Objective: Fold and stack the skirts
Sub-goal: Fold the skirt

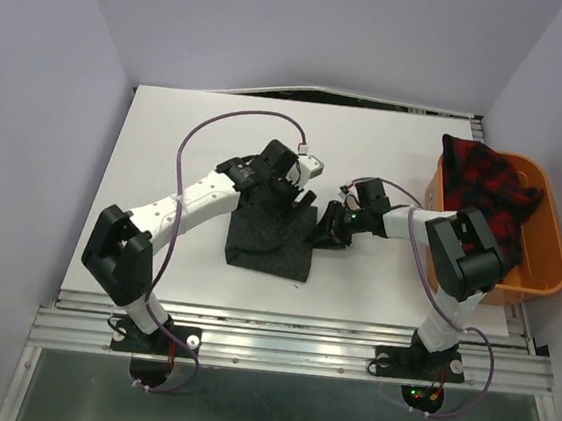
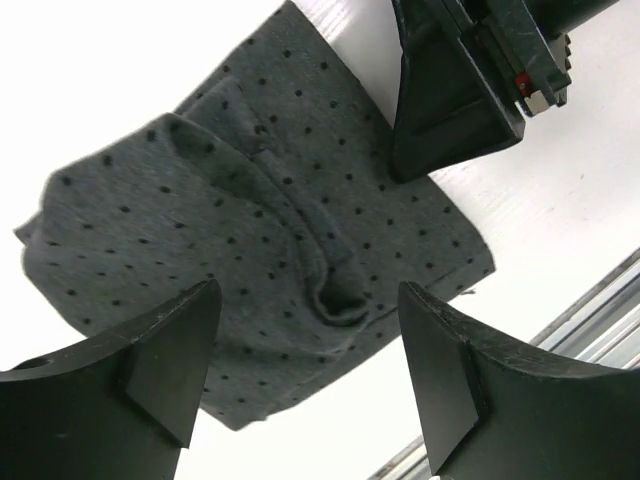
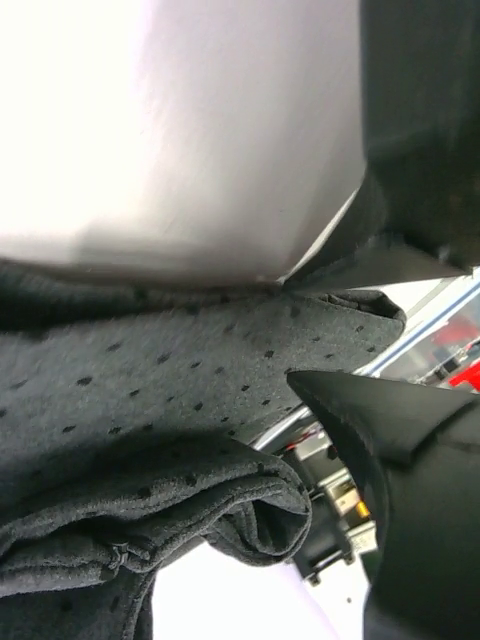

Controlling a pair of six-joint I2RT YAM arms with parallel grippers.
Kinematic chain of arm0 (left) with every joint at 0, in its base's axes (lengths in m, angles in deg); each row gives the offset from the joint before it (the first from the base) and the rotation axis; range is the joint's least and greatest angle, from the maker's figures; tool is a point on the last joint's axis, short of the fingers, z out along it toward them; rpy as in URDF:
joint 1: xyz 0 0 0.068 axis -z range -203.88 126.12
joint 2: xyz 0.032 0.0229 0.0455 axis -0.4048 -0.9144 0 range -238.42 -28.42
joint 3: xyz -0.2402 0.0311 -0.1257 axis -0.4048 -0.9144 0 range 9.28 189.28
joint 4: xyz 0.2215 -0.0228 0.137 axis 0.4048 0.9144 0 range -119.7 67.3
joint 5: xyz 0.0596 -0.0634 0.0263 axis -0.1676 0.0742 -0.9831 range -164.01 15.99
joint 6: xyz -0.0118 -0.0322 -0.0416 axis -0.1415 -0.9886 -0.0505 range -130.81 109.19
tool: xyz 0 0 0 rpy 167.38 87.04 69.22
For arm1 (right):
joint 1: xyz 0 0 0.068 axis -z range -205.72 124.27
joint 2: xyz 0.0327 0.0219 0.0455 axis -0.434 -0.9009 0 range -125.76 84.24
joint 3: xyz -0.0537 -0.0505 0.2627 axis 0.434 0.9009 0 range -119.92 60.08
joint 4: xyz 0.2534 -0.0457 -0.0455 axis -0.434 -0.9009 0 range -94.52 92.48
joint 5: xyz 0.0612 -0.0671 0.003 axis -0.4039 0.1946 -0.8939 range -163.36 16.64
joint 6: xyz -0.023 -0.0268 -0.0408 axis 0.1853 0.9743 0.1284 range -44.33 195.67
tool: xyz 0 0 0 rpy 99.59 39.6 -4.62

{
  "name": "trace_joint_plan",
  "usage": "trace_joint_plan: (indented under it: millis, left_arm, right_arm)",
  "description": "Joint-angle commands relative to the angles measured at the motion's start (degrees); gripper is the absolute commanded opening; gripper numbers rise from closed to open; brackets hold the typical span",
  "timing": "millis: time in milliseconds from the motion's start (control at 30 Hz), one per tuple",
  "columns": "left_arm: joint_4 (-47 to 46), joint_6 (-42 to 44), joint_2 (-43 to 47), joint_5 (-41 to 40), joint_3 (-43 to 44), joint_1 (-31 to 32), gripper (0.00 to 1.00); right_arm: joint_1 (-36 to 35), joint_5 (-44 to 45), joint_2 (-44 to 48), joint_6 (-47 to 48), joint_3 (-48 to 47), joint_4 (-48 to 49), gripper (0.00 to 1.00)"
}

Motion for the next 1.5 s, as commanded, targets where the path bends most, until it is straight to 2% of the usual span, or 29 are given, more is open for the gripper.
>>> trace_joint_plan:
  millis: [0, 100, 233, 467, 567, 700, 767, 800, 967, 1067, 1100, 1200, 1233, 1300, 1467]
  left_arm:
    - [1.58, -7.56, -0.64, -5.97, -2.13, 1.78, 0.91]
    - [0.62, -8.00, -1.61, -7.82, -2.31, 3.10, 0.96]
    - [0.52, -8.71, -4.33, -11.43, -1.00, 3.63, 0.92]
    - [0.53, -8.97, -7.77, -5.81, 0.77, 4.68, 0.89]
    - [0.26, -9.06, -8.73, -5.63, 0.85, 5.30, 0.88]
    - [0.61, -9.32, -10.58, -8.08, 1.81, 5.30, 0.77]
    - [1.05, -9.32, -11.11, -8.88, 2.08, 5.30, 0.72]
    - [1.31, -9.32, -11.54, -8.97, 2.26, 5.21, 0.67]
    - [1.93, -8.27, -11.55, -12.04, 2.26, 4.86, 0.50]
    - [2.54, -7.74, -11.46, -12.22, 2.61, 4.33, 0.29]
    - [2.72, -7.22, -11.11, -12.57, 2.87, 4.16, 0.17]
    - [3.77, -6.60, -9.88, -12.31, 3.66, 3.63, 0.00]
    - [4.39, -6.25, -9.36, -11.70, 3.75, 3.63, 0.00]
    - [4.74, -5.81, -7.26, -10.47, 4.01, 3.63, 0.00]
    - [7.20, -5.37, -4.87, -7.56, 6.21, 3.63, 0.00]
  right_arm:
    - [-0.35, 4.03, 4.54, -5.71, 1.93, 7.68, 0.48]
    - [-0.35, 6.58, 5.08, -5.63, 1.58, 5.76, 0.55]
    - [-0.35, 9.58, 4.64, -4.58, 0.87, 2.51, 0.53]
    - [-0.35, 10.20, 0.52, -4.66, -0.62, 1.35, 0.52]
    - [-0.35, 7.13, -1.33, -6.59, -0.27, 5.20, 0.49]
    - [-0.35, 5.54, -3.53, -8.35, -0.01, 10.13, 0.45]
    - [-0.35, 5.72, -5.29, -9.05, -0.18, 10.84, 0.39]
    - [-0.35, 5.54, -5.73, -10.01, -0.10, 12.33, 0.35]
    - [-0.88, 4.84, -8.80, -12.22, 0.08, 15.50, 0.31]
    - [-1.41, 5.28, -9.42, -12.83, -0.01, 16.38, 0.29]
    - [-1.93, 5.45, -9.60, -12.92, 0.08, 16.47, 0.22]
    - [-1.93, 6.07, -10.04, -13.27, 0.26, 16.56, 0.14]
    - [-1.93, 6.16, -10.13, -13.28, 0.26, 16.56, 0.06]
    - [-2.46, 6.33, -10.65, -13.45, -0.01, 16.65, 0.01]
    - [-2.99, 8.00, -10.92, -14.33, 0.26, 17.17, 0.01]
